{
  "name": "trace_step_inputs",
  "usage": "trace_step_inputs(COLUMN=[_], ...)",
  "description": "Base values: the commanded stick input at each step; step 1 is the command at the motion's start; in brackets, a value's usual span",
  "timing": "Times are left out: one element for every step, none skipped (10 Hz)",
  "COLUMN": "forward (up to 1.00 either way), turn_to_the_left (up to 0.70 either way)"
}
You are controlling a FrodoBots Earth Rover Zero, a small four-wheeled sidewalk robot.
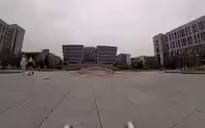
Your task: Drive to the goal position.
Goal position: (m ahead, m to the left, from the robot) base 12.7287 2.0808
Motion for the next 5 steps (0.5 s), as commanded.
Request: trace_step_inputs(forward=[0.7, 0.7, 0.7, 0.7, 0.7], turn_to_the_left=[0.14, 0.14, 0.14, 0.09, 0.01])
